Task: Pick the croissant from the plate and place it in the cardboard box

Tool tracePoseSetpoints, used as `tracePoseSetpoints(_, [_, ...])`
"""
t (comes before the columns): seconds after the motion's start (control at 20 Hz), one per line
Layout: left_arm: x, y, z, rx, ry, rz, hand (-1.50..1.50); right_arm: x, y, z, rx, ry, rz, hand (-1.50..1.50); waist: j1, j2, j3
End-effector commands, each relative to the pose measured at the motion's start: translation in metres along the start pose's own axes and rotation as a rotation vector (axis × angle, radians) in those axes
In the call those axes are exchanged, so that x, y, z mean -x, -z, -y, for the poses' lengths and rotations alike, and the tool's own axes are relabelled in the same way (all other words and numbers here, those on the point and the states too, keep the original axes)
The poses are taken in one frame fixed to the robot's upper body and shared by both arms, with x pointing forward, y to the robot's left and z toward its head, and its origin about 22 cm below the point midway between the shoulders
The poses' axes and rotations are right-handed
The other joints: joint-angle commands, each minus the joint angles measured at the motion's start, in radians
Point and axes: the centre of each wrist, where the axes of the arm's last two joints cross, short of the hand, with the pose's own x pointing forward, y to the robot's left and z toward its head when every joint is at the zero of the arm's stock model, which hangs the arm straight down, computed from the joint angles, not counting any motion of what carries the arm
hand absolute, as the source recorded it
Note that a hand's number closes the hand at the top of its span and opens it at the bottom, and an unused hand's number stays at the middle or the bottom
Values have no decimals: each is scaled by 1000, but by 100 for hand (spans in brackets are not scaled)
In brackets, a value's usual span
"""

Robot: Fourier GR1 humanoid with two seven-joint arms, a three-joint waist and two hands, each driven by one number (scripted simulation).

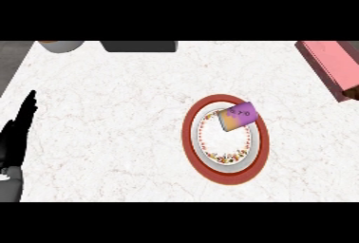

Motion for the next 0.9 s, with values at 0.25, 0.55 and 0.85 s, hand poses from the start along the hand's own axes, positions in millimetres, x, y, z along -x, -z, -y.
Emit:
tracePoseSetpoints(0.25, [-8,6,6,33,5,25,0,17,-31,40,119,177,191,150,43,2,-3])
tracePoseSetpoints(0.55, [-19,12,13,55,1,44,0,12,-1,39,124,352,211,150,67,-5,-8])
tracePoseSetpoints(0.85, [-7,10,24,77,16,30,0,5,26,35,78,458,195,150,62,-5,-12])
